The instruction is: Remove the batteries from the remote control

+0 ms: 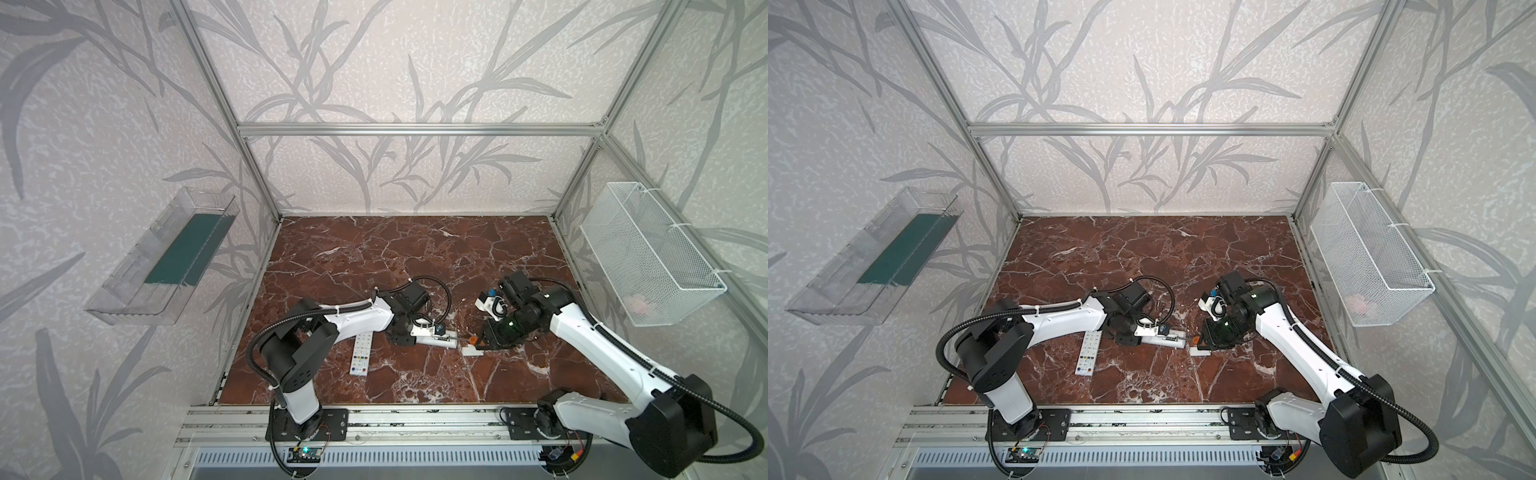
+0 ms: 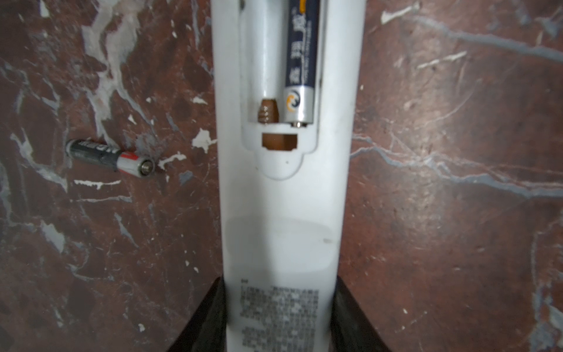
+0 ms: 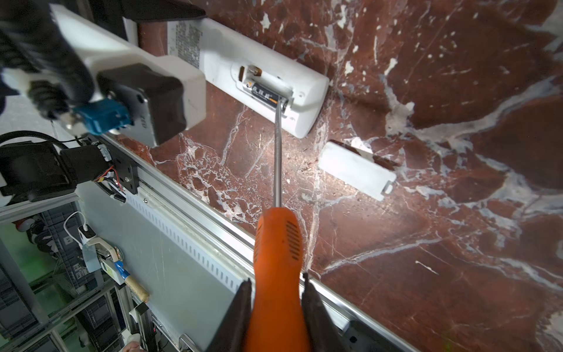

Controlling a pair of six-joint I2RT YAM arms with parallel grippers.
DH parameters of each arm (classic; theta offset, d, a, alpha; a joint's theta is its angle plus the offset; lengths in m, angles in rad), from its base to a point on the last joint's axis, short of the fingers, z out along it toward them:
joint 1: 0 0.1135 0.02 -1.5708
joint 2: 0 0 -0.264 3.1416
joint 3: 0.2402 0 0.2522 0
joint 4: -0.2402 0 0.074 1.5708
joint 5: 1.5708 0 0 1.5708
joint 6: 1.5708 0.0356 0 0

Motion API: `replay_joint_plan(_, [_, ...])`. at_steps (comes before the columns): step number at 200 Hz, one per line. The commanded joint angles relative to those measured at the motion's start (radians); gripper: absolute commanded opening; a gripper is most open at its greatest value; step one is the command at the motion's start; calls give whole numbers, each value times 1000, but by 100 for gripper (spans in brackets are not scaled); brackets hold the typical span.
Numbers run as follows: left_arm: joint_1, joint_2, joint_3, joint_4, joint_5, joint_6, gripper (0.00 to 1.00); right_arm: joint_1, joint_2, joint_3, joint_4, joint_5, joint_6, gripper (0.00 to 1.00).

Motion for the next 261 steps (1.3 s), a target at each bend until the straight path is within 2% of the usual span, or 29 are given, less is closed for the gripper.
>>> replay_joint_plan(1, [3, 59, -17, -32, -28, -5, 0, -1, 24, 38, -74, 70, -23, 0])
replay_joint_plan(54, [3, 59, -16, -33, -29, -6, 0, 29, 71, 73, -101, 64, -41, 0])
replay_joint_plan(96, [3, 56, -5, -28, -45, -9, 0, 44, 117, 91, -106, 3, -71, 0])
replay_joint_plan(107, [3, 62, 1, -21, -76, -15, 18, 45, 122, 90, -100, -14, -71, 0])
replay_joint_plan(117, [3, 72, 15, -23, -96, -24, 45, 47, 122, 85, -95, -25, -69, 0])
replay_joint_plan(124, [3, 79, 27, -29, -108, -31, 59, 49, 122, 84, -95, -30, -69, 0])
replay_joint_plan(133, [3, 90, 43, -32, -124, -42, 72, 55, 123, 83, -98, -34, -70, 0])
replay_joint_plan(141, [5, 101, 55, -36, -140, -46, 80, 62, 123, 84, -103, -37, -72, 0])
replay_joint_plan(185, [9, 136, 101, -19, -230, -67, 99, 95, 110, 60, -108, -67, -70, 0])
replay_joint_plan(223, [24, 162, 139, -16, -237, -92, 99, 121, 91, 35, -47, -134, -23, 0])
replay_joint_plan(261, [37, 157, 147, -22, -226, -115, 99, 156, 95, 14, 10, -149, 15, 0])
